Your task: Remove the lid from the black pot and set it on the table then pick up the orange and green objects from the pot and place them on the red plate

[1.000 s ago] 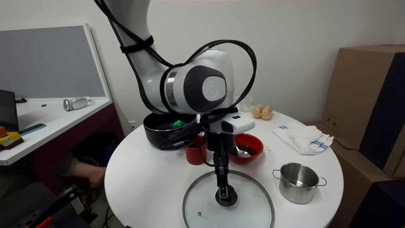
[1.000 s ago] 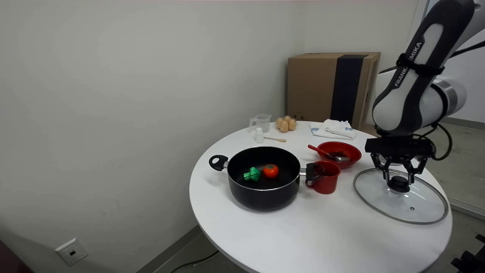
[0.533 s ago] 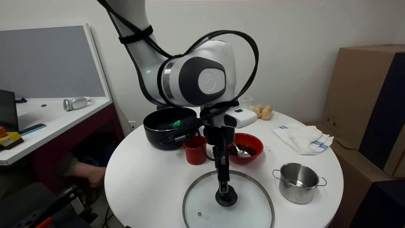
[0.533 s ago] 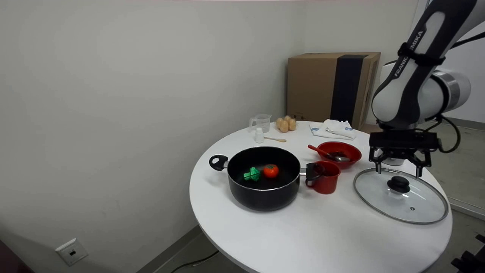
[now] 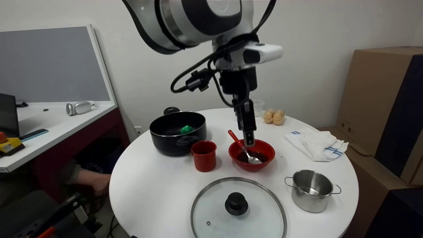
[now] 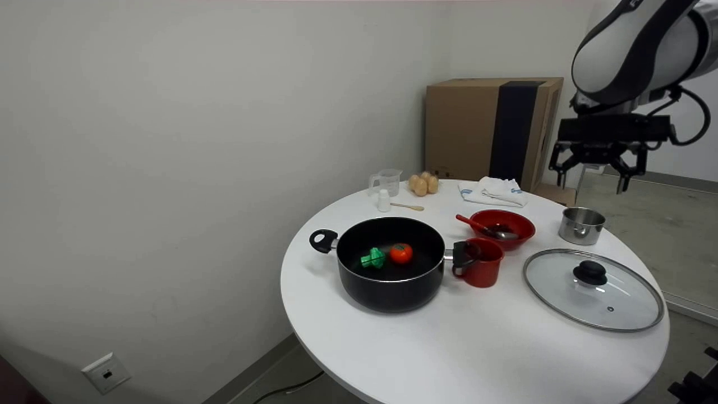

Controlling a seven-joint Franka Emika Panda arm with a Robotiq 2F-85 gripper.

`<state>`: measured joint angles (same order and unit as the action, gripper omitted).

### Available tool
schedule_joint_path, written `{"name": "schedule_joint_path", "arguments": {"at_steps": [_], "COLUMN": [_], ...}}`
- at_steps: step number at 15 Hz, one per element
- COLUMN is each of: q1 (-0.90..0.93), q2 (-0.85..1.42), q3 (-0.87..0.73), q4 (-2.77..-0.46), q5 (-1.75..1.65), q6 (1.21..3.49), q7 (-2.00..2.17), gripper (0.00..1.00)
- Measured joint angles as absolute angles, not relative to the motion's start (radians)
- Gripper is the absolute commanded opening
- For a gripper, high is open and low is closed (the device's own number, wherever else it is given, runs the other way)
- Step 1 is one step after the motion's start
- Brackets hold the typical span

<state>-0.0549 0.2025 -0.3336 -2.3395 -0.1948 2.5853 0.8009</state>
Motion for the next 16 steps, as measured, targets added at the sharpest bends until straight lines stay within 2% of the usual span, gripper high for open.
{"name": "schedule_joint_path", "arguments": {"at_steps": [7, 16], "q1": [-0.001, 0.055], "q2": [0.112, 0.245], "q3": [-0.183, -0.040], "q4": [-2.203, -1.994], "q5": [-0.275, -0.162], "q6": [2.526, 2.425], "q7": [0.800, 0.695], "gripper": [1.00, 1.00]}}
